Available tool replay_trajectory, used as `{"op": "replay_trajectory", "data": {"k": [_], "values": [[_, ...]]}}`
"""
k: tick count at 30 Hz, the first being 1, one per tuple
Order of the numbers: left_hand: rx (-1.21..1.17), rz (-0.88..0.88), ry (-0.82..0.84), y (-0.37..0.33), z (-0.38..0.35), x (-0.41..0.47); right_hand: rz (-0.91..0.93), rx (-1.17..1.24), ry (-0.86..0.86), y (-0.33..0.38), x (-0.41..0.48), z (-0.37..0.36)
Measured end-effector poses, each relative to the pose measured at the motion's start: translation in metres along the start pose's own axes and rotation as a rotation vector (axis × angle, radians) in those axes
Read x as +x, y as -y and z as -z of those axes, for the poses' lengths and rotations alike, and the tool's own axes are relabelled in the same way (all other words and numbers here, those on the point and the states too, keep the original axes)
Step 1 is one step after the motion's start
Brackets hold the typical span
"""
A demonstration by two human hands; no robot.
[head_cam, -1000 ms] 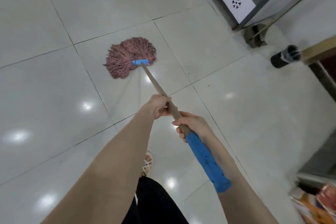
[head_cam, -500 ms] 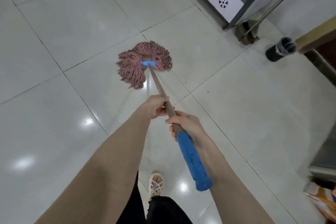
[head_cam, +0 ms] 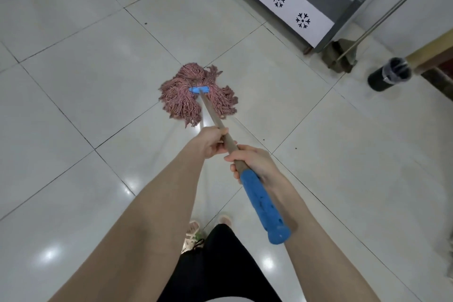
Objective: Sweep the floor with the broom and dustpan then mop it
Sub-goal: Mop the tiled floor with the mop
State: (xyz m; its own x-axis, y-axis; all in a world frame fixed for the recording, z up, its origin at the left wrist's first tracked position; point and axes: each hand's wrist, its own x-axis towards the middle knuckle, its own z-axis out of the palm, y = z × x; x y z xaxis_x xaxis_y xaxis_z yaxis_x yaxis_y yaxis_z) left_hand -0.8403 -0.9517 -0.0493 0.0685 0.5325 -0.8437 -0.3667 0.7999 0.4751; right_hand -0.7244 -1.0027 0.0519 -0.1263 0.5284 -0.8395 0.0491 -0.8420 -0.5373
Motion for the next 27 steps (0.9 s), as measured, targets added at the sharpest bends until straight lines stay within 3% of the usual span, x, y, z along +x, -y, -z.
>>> {"op": "replay_trajectory", "data": {"k": [9, 27], "values": [[-0.015, -0.016, -0.014, -0.118, 0.021, 0.081, -0.001, 0.043, 0.009, 0.106, 0.091, -0.039], [0.015, 0.017, -0.05, -0.419, 0.017, 0.233, -0.015, -0.015, 0.038, 0.394, 0.265, -0.093]]}}
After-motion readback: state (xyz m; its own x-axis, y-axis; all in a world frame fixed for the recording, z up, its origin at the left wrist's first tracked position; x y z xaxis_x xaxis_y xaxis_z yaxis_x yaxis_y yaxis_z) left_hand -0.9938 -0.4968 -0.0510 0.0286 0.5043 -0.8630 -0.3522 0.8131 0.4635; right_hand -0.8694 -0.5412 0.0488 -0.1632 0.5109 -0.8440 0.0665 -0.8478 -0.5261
